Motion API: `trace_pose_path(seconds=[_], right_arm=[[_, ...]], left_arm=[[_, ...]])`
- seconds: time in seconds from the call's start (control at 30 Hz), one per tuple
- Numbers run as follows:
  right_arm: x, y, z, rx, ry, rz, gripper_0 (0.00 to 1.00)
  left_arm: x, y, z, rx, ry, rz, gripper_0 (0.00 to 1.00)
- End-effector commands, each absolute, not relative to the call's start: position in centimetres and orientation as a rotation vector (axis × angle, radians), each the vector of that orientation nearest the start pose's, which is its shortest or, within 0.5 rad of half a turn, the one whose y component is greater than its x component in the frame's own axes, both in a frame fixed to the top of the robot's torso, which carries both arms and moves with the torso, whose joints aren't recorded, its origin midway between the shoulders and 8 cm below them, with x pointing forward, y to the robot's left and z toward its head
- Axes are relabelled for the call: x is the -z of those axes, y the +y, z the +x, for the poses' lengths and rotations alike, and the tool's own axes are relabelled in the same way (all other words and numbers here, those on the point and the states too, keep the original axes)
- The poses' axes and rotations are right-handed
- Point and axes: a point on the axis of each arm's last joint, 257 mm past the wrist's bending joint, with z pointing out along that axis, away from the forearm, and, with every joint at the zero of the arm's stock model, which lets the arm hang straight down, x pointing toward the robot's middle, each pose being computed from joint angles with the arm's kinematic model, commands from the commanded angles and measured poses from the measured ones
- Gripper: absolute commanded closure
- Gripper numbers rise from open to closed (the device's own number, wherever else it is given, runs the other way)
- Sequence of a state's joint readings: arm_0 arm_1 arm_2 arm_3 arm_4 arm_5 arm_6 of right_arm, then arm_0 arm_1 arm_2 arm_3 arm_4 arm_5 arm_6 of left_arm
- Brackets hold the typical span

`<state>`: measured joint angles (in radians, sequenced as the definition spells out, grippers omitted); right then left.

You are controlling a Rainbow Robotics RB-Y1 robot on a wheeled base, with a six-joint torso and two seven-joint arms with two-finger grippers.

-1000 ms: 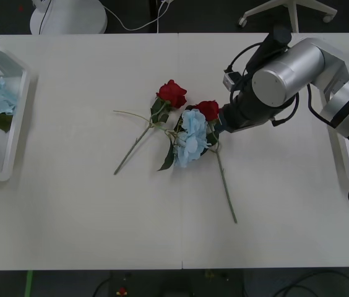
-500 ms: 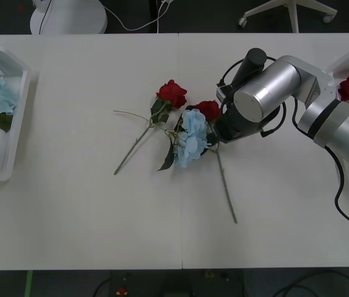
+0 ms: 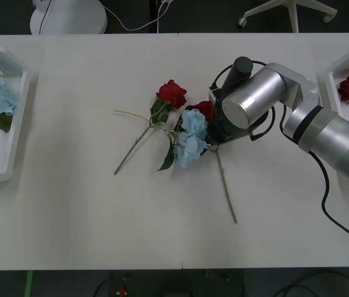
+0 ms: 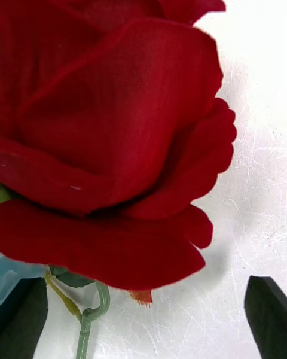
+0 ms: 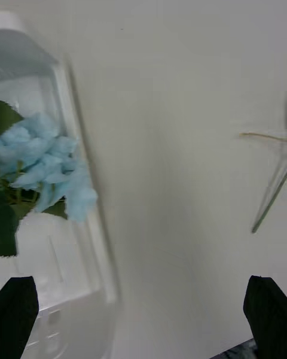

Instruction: Put the red flowers into the right box and the blue flowers into the left box

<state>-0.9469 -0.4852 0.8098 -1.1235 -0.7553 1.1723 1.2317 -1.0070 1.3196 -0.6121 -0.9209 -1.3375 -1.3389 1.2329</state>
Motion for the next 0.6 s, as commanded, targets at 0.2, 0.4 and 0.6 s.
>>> trace_pose_path(seconds=[0.2, 0.4, 0.6], right_arm=[[28.9, -9.9, 58.0, 0.005, 2.572, -0.560, 0.12], [29.0, -9.9, 58.1, 0.011, 2.572, -0.558, 0.34], [29.0, -9.9, 58.1, 0.007, 2.574, -0.546, 1.00]], left_arm=[[7.8, 33.6, 57.0, 0.388, 2.476, 0.479, 0.00], [11.1, 27.6, 58.6, 0.333, 2.443, 0.648, 0.00], [14.6, 23.0, 58.9, 0.315, 2.411, 0.816, 0.00]])
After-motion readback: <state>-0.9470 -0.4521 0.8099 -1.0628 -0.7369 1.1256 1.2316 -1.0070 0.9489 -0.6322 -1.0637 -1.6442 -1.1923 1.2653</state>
